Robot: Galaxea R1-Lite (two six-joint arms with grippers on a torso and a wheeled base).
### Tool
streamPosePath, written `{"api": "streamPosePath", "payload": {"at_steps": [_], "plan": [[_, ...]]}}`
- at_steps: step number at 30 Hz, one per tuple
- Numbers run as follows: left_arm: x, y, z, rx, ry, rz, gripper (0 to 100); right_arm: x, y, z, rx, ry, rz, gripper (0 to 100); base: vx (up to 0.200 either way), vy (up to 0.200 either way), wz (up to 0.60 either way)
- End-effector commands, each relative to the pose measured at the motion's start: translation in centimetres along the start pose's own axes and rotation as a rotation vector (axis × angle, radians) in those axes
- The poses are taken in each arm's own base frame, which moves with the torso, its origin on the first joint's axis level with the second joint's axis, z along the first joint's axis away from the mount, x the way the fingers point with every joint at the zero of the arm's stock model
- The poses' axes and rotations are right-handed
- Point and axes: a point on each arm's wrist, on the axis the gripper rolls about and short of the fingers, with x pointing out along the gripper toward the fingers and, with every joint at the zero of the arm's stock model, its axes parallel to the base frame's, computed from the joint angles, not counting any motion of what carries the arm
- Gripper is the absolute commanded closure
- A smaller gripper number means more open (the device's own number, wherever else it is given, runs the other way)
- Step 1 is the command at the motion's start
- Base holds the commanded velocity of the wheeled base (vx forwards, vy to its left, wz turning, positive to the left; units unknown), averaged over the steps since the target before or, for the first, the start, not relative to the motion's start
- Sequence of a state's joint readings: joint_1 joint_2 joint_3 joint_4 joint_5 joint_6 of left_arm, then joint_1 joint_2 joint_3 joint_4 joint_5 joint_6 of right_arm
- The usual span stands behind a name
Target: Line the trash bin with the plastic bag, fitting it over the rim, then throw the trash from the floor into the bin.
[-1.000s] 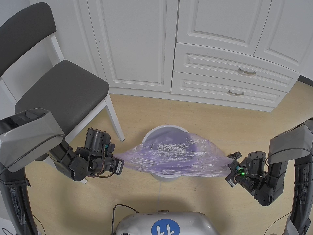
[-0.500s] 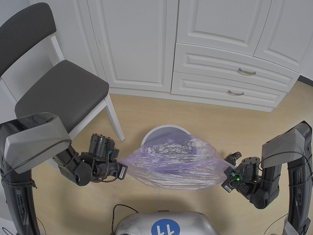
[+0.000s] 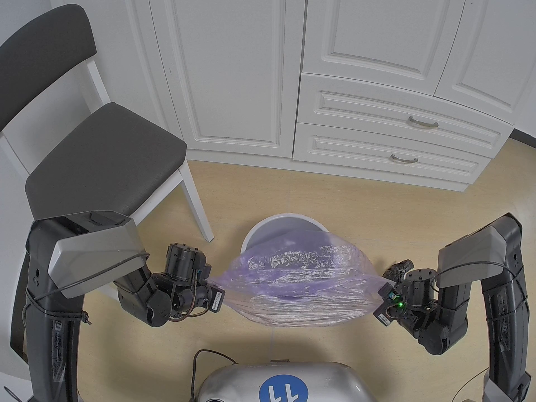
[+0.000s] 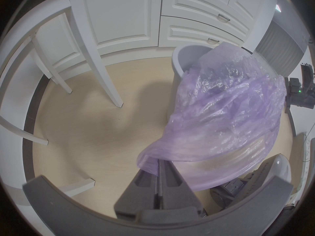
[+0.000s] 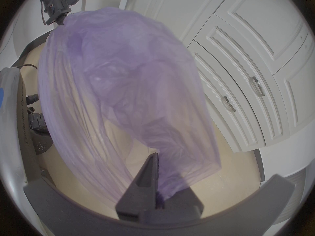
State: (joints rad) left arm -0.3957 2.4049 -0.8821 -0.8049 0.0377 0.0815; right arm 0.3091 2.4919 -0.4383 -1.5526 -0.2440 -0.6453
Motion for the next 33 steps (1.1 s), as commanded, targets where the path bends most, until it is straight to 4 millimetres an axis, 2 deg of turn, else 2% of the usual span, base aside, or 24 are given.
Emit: {"api": "streamPosePath", "payload": {"at_steps": [1,8,11,20,21,24,28,33], "plan": [[0.6,0.2,-0.4,-0.005,0.011,0.004,100,0.5,-0.1,0.1,0.014,-0.018,-0.016,100,0.0,0.0,0.0],[1.4,0.0,0.0,-0.03,-0.021,0.004,100,1.3,-0.1,0.5,0.042,-0.037,-0.031,100,0.0,0.0,0.0],[2.1,-0.1,0.8,-0.093,-0.084,0.057,100,2.1,-0.1,0.8,0.069,-0.033,-0.077,100,0.0,0.0,0.0],[1.5,-0.1,1.5,-0.101,-0.106,0.062,100,2.0,-0.3,1.0,0.111,-0.041,-0.086,100,0.0,0.0,0.0],[1.3,-0.1,1.6,-0.1,-0.107,0.063,100,1.7,-0.4,1.0,0.115,-0.038,-0.082,0,0.0,0.0,0.0],[0.9,-0.1,1.9,-0.101,-0.115,0.057,100,0.7,-1.1,1.5,0.118,-0.063,-0.073,0,0.0,0.0,0.0],[0.3,-0.1,1.8,-0.096,-0.117,0.051,100,0.4,-2.6,1.3,0.141,-0.123,-0.012,0,0.0,0.0,0.0],[0.1,-0.1,2.0,-0.1,-0.174,0.029,100,0.7,-5.2,-0.3,0.279,-0.279,0.207,0,0.0,0.0,0.0]]}}
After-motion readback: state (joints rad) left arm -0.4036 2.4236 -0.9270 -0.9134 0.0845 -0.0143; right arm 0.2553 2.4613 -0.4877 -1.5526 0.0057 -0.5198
